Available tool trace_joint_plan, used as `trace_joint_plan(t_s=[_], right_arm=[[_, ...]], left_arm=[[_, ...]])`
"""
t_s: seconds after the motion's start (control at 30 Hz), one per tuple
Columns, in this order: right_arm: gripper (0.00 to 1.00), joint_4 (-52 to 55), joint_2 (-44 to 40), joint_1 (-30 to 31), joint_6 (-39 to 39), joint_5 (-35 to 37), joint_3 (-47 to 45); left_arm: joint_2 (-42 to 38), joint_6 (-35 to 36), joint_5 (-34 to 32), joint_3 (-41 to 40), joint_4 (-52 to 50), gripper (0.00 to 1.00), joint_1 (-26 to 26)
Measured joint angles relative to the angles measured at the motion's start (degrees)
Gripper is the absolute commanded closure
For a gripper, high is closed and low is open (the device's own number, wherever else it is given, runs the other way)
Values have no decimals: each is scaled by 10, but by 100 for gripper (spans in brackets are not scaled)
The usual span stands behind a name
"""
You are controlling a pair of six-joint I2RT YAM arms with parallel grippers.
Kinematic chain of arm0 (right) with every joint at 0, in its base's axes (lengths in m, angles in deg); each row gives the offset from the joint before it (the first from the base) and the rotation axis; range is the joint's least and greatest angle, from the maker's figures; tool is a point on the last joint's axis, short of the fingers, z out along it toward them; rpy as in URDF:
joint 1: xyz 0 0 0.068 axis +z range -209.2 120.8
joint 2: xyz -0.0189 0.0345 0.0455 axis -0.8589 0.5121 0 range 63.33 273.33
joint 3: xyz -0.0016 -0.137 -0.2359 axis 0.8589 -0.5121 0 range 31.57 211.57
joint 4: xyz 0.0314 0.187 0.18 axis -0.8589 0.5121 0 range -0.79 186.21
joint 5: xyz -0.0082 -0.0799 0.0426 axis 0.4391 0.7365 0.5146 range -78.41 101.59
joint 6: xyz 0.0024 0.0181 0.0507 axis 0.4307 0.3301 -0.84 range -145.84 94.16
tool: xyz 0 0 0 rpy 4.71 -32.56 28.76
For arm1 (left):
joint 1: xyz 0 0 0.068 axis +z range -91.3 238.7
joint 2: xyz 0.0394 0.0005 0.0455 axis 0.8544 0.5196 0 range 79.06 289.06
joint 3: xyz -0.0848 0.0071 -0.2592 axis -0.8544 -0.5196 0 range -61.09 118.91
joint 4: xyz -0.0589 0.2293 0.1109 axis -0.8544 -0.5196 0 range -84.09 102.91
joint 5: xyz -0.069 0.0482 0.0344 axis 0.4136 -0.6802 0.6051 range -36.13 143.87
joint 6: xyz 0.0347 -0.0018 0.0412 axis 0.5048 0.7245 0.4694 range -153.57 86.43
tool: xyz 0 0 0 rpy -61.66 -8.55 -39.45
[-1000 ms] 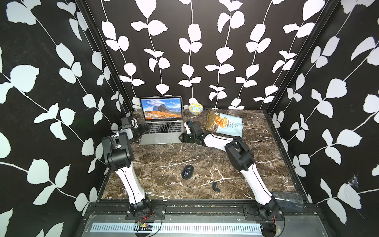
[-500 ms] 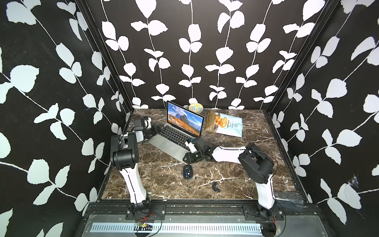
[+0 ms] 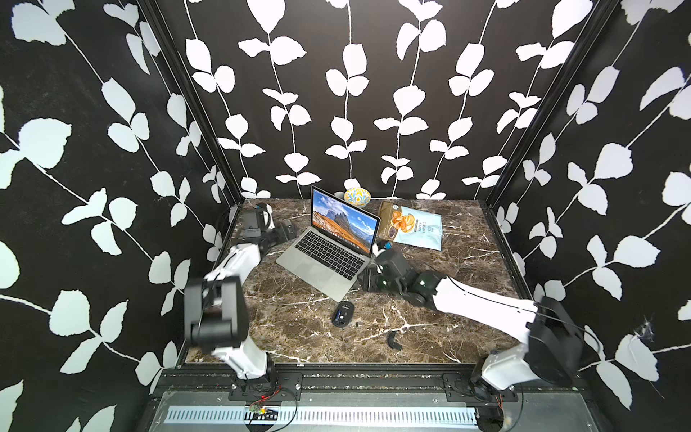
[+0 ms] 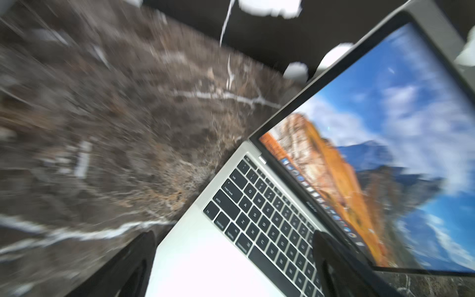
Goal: Insert the wireless mouse receiver into the laptop
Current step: Move the laptop to the center of the board, then pick up the USB plug at the center of the board.
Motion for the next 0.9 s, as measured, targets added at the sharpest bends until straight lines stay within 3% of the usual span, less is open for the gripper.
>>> trace_joint_plan(t_s=[0.2,0.33,0.6,0.9], right_arm=[[45,32,10,116,-155,15,-82],[48,23,65,138,-207,11,-72],[52,-8,148,138,-241,-1,-34],[54,58,189,132,-223,6,31]], left_arm=[[-160,2,-7,-112,-38,2,-72],[-204,-6,13,-169,-74,2,-103],[-250,-6,19,-185,-105,2,-103],[-253,-6,26,-186,-106,2,-103]])
